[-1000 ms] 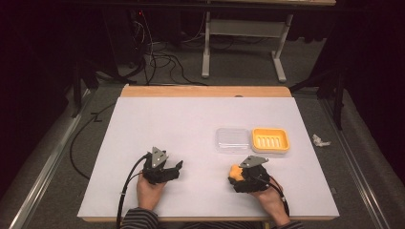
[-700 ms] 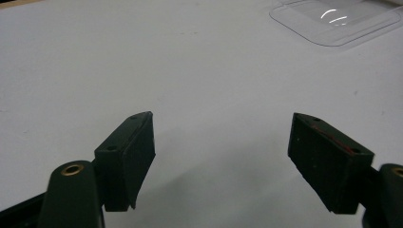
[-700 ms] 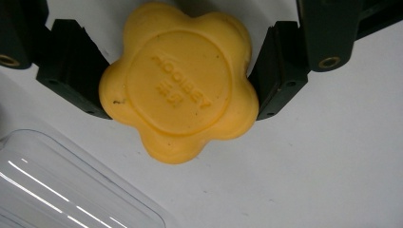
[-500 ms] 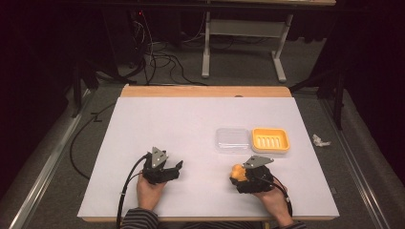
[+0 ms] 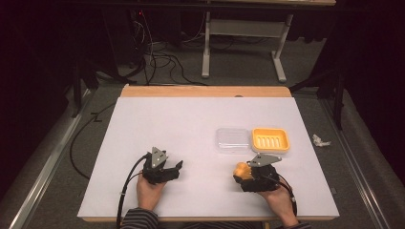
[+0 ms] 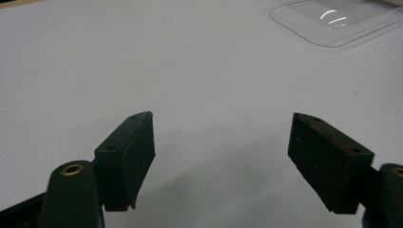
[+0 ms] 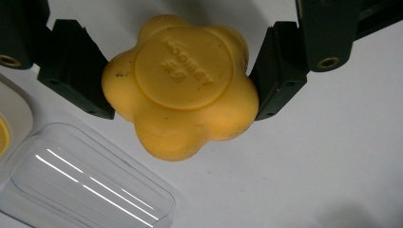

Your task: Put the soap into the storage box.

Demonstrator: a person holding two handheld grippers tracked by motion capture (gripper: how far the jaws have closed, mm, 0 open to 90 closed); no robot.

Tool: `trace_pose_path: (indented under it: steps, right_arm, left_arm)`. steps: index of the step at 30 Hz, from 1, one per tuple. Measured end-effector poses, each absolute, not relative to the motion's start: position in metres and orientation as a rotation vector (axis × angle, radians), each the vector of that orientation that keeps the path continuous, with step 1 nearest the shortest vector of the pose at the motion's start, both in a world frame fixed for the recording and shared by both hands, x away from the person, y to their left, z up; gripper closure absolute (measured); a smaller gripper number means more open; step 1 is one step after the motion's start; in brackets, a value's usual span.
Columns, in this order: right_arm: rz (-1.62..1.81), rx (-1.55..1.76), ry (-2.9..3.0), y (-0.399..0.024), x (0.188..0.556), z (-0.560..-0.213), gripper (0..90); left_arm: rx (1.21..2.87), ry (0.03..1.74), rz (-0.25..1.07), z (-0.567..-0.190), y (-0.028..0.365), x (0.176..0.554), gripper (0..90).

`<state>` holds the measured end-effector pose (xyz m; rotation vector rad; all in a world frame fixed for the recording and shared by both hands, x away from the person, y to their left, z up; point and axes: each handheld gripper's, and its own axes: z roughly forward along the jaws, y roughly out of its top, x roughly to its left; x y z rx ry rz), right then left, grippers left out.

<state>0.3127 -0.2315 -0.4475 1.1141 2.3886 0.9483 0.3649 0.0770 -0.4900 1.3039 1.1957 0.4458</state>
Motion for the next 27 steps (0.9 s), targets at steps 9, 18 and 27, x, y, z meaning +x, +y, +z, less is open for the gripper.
trace_pose_path:
  steps: [9, 18, 27]
  right_arm:
    - [0.990, 1.134, 2.339, -0.242, 0.312, -0.436, 27.1]
    - [0.988, 1.146, 2.318, -0.250, 0.311, -0.430, 27.2]
    - [0.990, 1.182, 2.284, -0.263, 0.312, -0.426, 27.3]
  left_arm:
    - [1.311, 1.187, 0.449, -0.490, 0.077, 0.364, 24.3]
    - [1.308, 1.188, 0.447, -0.490, 0.077, 0.364, 24.3]
    - [1.306, 1.189, 0.442, -0.490, 0.077, 0.364, 24.2]
